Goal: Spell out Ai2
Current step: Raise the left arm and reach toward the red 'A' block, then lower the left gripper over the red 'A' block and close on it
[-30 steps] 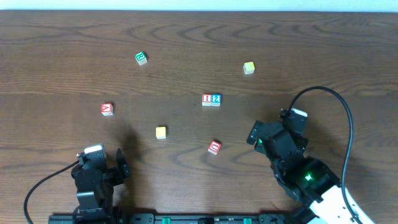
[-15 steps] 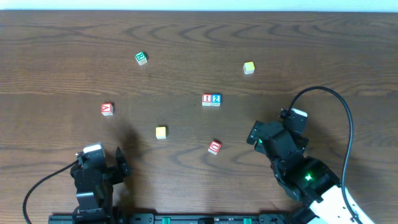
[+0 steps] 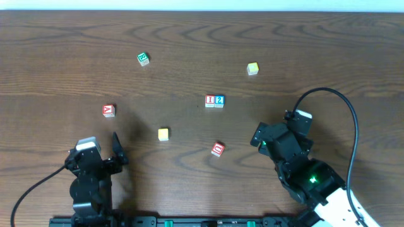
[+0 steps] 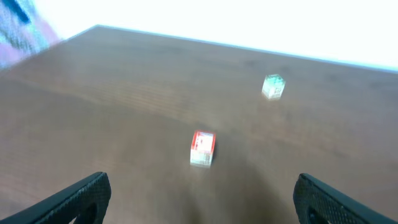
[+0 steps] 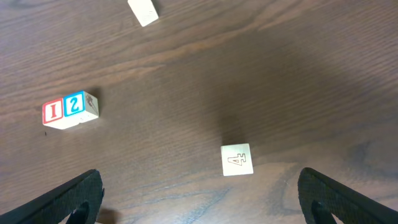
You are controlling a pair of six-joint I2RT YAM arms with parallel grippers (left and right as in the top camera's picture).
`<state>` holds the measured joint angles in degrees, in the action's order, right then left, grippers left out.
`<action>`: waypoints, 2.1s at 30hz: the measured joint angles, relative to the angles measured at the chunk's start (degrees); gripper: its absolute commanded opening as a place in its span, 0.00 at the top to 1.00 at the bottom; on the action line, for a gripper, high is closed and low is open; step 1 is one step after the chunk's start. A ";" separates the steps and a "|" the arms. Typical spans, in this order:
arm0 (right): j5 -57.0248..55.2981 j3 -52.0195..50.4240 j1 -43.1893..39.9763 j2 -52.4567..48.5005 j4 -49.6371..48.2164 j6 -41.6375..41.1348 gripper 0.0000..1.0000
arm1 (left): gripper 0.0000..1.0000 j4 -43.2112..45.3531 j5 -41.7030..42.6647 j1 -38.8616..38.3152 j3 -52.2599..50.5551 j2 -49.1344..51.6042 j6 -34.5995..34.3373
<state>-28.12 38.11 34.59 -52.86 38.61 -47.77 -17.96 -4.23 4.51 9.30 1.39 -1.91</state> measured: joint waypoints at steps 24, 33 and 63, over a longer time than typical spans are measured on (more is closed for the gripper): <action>-0.02 -0.04 0.00 -0.02 0.02 -0.02 0.01 | 0.05 -5.97 0.57 3.58 43.65 74.47 9.88; -0.04 -0.04 0.00 -0.02 -0.04 0.00 0.01 | 0.05 -11.78 9.53 5.46 52.63 87.38 18.51; -0.02 -0.04 0.00 -0.02 -0.04 0.00 0.01 | 0.05 -14.36 11.56 5.68 52.63 93.57 16.44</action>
<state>-28.14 38.06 34.59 -52.88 38.57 -47.77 -32.32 7.33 10.20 61.93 94.96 14.52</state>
